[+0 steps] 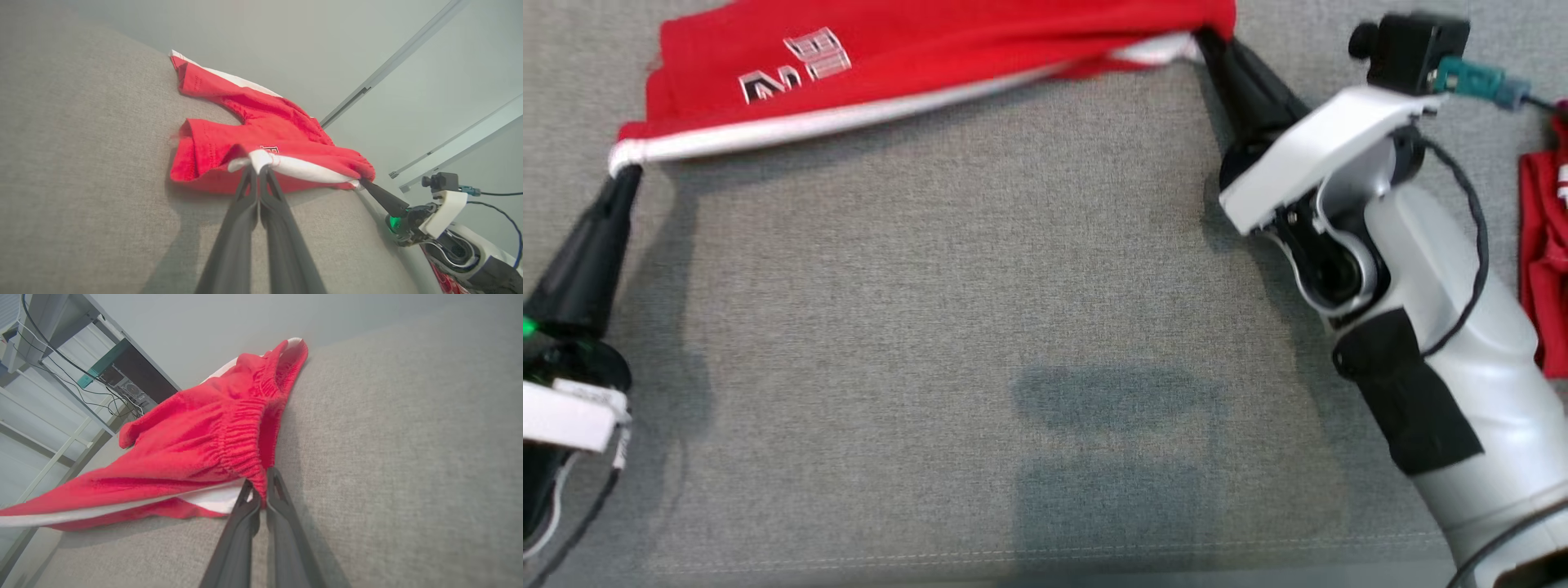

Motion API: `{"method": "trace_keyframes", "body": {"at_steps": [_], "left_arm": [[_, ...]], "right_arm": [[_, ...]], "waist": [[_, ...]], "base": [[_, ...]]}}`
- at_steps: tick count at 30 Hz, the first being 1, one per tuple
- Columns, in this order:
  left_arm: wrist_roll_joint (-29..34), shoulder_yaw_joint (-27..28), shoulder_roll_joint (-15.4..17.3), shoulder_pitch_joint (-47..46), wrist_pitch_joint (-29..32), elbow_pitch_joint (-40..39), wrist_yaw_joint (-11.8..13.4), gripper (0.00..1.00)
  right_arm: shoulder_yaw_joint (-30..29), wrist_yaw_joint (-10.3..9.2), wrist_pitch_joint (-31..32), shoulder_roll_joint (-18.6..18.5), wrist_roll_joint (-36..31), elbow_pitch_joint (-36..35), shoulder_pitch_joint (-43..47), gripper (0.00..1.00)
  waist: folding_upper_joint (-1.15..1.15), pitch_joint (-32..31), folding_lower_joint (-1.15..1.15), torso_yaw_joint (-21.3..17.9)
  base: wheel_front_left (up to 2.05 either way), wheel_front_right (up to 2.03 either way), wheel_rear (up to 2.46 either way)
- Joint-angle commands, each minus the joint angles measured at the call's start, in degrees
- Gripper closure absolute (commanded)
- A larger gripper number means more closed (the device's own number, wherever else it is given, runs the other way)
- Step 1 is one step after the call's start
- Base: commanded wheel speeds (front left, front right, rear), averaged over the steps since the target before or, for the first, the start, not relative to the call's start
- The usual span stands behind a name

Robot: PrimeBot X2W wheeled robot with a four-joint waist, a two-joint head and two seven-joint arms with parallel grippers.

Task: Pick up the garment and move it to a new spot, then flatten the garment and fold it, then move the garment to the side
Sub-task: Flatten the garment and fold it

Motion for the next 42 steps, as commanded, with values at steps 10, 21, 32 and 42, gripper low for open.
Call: {"method": "trace_keyframes", "body": {"at_steps": [10,21,32,42], "left_arm": [[5.0,-3.2,-1.5,6.9,-0.3,1.6,0.0,1.00],[8.3,-7.4,-4.2,9.9,-0.3,6.0,0.0,1.00],[10.4,-10.1,-7.0,12.9,-0.3,10.8,0.0,1.00],[11.8,-10.8,-7.2,12.1,-0.3,14.6,0.0,0.94]], "right_arm": [[-6.5,-0.10,8.9,2.0,-3.9,-12.4,24.0,1.00],[-11.5,-0.10,13.5,2.0,-7.5,-22.1,34.9,1.00],[-13.7,-0.10,22.6,2.0,-6.9,-25.7,40.6,1.00],[-14.1,-0.10,31.8,2.0,-11.5,-29.0,43.0,1.00]], "waist": [[0.00,-10.5,0.00,1.1],[0.00,-18.5,0.00,1.8],[0.00,-23.0,0.00,2.6],[0.00,-22.2,0.00,2.8]], "base": [[0.00,0.00,0.00],[0.00,0.00,0.00],[0.00,0.00,0.00],[0.00,0.00,0.00]]}}
